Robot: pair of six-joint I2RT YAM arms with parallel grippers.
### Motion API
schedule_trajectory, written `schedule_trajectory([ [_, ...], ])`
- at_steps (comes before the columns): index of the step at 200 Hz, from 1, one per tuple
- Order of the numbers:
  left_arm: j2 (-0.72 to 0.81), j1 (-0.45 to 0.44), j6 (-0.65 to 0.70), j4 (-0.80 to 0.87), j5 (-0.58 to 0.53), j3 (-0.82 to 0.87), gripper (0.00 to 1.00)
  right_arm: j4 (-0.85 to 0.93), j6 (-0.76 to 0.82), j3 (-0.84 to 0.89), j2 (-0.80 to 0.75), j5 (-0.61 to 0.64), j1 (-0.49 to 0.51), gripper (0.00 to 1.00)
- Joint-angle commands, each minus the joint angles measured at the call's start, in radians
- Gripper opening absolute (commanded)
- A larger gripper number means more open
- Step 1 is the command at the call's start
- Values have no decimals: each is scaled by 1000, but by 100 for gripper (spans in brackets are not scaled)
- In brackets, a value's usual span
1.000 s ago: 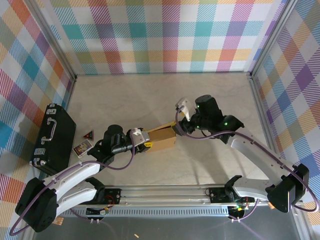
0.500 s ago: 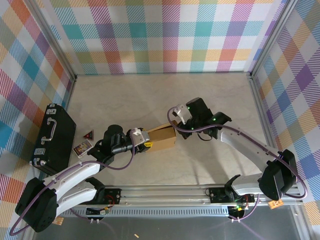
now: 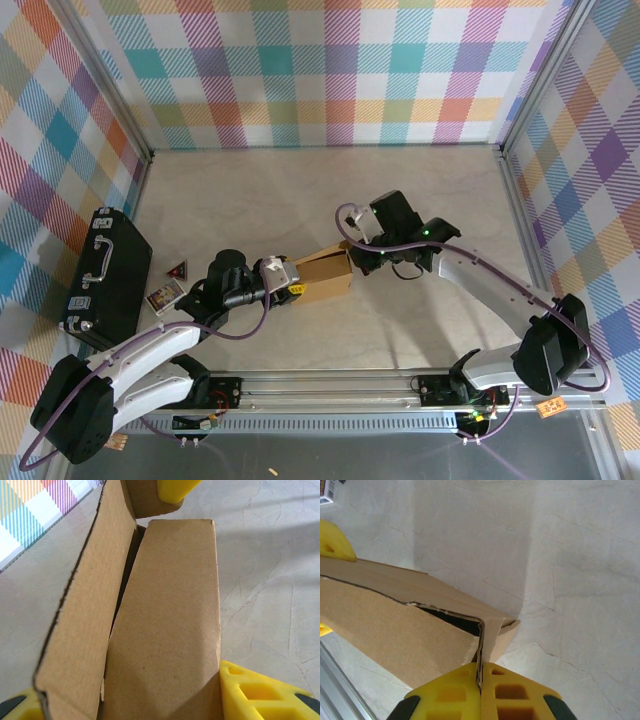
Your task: Fold the paper box
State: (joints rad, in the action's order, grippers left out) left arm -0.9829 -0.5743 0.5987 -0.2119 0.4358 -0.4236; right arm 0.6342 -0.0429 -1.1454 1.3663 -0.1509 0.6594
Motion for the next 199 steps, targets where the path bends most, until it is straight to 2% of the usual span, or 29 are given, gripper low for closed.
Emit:
schedule_trajectory([
  [1, -18, -4, 13, 64, 6, -12, 42, -9, -71, -38, 9, -43, 2, 0],
  [121, -23, -5, -29, 46, -2, -15, 41, -98, -152, 50, 39, -24, 19, 0],
  [199, -24, -17, -88, 31, -31, -15, 41, -149, -149, 112, 80, -1, 40, 0],
])
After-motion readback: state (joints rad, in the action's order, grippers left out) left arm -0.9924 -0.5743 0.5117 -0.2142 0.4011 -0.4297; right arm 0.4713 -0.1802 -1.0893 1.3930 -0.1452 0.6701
